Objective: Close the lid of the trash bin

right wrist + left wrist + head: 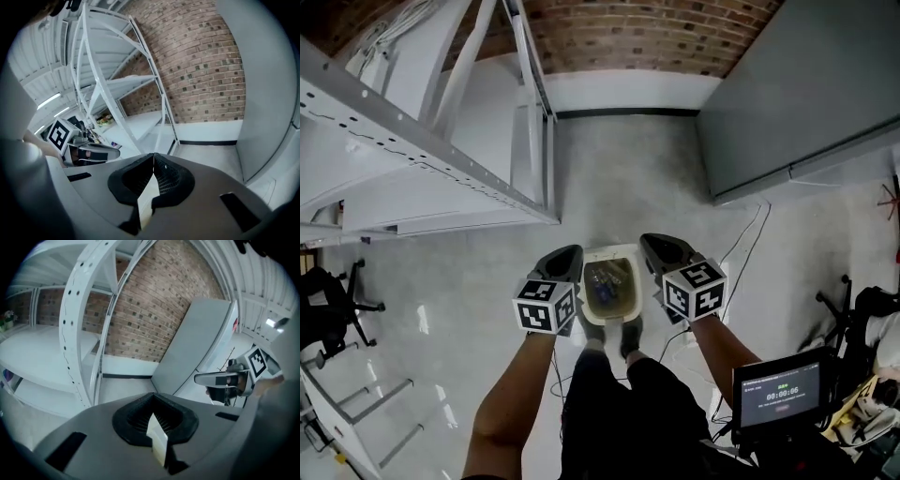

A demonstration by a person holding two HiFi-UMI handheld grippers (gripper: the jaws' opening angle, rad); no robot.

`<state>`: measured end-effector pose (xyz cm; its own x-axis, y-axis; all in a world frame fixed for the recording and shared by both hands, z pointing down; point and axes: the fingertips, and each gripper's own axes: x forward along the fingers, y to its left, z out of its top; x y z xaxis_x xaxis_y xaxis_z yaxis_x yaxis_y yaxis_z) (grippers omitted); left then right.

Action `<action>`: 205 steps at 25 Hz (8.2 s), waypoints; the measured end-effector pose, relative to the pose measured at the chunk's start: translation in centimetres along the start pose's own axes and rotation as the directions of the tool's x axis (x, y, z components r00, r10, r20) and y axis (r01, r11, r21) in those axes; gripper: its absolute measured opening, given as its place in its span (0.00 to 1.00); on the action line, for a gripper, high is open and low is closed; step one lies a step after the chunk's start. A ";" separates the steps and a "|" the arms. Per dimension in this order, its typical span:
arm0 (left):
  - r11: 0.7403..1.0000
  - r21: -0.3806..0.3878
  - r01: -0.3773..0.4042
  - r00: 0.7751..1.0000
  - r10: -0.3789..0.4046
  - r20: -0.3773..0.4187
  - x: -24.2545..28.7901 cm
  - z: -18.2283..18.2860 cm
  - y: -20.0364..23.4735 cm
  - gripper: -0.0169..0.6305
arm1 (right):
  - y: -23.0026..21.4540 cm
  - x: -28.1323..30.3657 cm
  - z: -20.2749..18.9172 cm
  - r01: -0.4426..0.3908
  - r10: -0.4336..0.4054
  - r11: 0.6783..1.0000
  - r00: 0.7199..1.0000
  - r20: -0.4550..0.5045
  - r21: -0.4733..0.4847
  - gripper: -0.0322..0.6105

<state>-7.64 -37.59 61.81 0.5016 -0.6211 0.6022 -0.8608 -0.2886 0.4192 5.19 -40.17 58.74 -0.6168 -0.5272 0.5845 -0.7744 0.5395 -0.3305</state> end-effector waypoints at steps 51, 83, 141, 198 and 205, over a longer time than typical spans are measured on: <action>0.994 -0.050 0.095 0.836 -0.107 -0.538 9.4 -37.6 2.3 0.02 | -1.8 7.2 -40.9 0.082 0.023 0.982 0.841 -0.541 0.169 0.06; 0.968 0.231 0.099 0.875 -0.195 0.443 -22.4 13.4 -14.4 0.02 | 12.3 -17.8 13.7 -0.143 0.182 0.980 0.923 0.340 -0.137 0.06; 0.969 0.246 0.032 0.807 -0.170 0.565 -57.2 -17.6 -39.5 0.02 | 32.2 -58.0 -14.1 -0.077 0.156 0.981 0.854 0.496 -0.176 0.06; 0.961 0.272 0.040 0.804 -0.193 0.563 -89.9 -58.6 -63.7 0.02 | 57.7 -95.0 -49.9 0.006 0.105 0.981 0.824 0.556 -0.194 0.06; 0.941 0.331 0.077 0.776 -0.265 0.573 -96.3 -61.4 -62.5 0.02 | 64.4 -96.1 -52.5 0.077 0.046 0.979 0.815 0.577 -0.188 0.06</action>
<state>3.17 85.05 19.31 0.5675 -0.8227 -0.0329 -0.7998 -0.5603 0.2155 22.01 79.71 20.21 -0.6202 -0.7837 0.0337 -0.7794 0.6108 -0.1395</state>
